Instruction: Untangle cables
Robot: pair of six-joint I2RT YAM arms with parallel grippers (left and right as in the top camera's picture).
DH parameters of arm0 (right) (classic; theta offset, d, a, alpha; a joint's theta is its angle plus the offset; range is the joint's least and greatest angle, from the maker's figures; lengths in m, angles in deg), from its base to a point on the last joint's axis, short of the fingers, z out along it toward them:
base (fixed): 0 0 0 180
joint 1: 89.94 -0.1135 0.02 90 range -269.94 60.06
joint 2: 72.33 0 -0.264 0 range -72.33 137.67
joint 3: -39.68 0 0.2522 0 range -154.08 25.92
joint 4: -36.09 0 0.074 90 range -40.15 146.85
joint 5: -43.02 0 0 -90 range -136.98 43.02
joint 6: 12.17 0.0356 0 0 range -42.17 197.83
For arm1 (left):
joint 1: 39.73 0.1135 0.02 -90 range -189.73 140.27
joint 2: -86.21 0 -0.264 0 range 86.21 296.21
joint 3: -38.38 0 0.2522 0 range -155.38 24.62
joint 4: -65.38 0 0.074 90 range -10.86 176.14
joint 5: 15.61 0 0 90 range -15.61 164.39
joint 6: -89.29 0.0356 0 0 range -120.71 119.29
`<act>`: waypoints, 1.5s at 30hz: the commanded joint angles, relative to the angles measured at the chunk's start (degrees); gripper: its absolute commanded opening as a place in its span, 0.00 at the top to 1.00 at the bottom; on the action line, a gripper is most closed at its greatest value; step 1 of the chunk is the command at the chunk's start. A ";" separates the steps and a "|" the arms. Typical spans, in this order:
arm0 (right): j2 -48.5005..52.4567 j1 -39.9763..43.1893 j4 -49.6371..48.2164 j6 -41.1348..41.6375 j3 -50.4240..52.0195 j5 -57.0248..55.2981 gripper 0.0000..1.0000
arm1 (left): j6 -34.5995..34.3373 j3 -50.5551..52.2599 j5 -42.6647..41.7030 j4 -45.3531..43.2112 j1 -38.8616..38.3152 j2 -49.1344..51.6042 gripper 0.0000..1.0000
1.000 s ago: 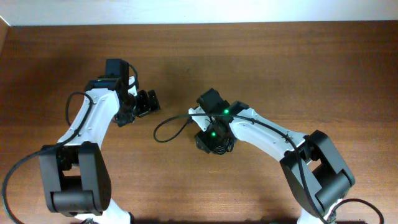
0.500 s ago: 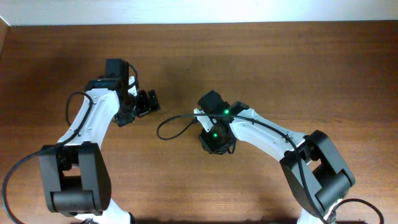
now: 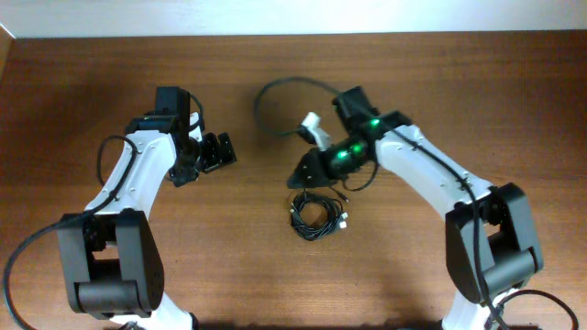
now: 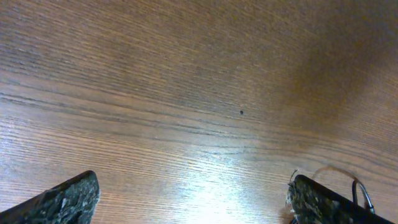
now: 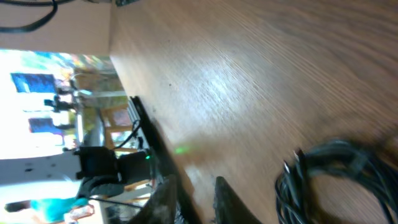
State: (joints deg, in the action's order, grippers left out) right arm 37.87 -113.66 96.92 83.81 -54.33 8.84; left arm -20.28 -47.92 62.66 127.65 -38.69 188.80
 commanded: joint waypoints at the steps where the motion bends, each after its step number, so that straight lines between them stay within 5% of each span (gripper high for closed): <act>1: -0.44 -0.35 5.90 0.22 0.00 -6.58 0.60 | -0.33 -0.26 0.20 0.00 -0.13 -0.28 0.01; 4: -0.44 -3.39 10.51 -0.39 0.17 -20.94 0.49 | -0.33 -0.26 0.20 0.00 -0.13 -0.28 0.01; 13: -0.15 -15.21 10.84 -3.02 1.01 -44.44 0.49 | -0.33 -0.26 0.20 0.00 -0.13 -0.28 0.01; 19: -0.15 -20.87 2.91 -3.21 7.45 -44.57 0.50 | -0.33 -0.26 0.20 0.00 -0.13 -0.28 0.01; 25: -0.24 -21.53 -1.66 -3.10 9.75 -46.23 0.96 | -0.33 -0.26 0.20 0.00 -0.13 -0.28 0.01; 33: -0.66 -12.81 5.11 -3.30 0.20 -13.60 0.96 | -0.33 -0.26 0.20 0.00 -0.13 -0.28 0.01; 38: -0.42 -13.92 10.19 -7.50 0.74 -25.31 0.56 | -0.33 -0.26 0.20 0.00 -0.13 -0.28 0.01; 45: -0.20 -19.15 5.86 -7.50 1.44 -44.28 0.52 | -0.33 -0.26 0.20 0.00 -0.13 -0.28 0.01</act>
State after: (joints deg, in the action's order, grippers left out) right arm 37.87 -132.44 104.43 76.99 -53.41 -28.21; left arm -20.28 -47.92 62.66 127.72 -38.69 188.80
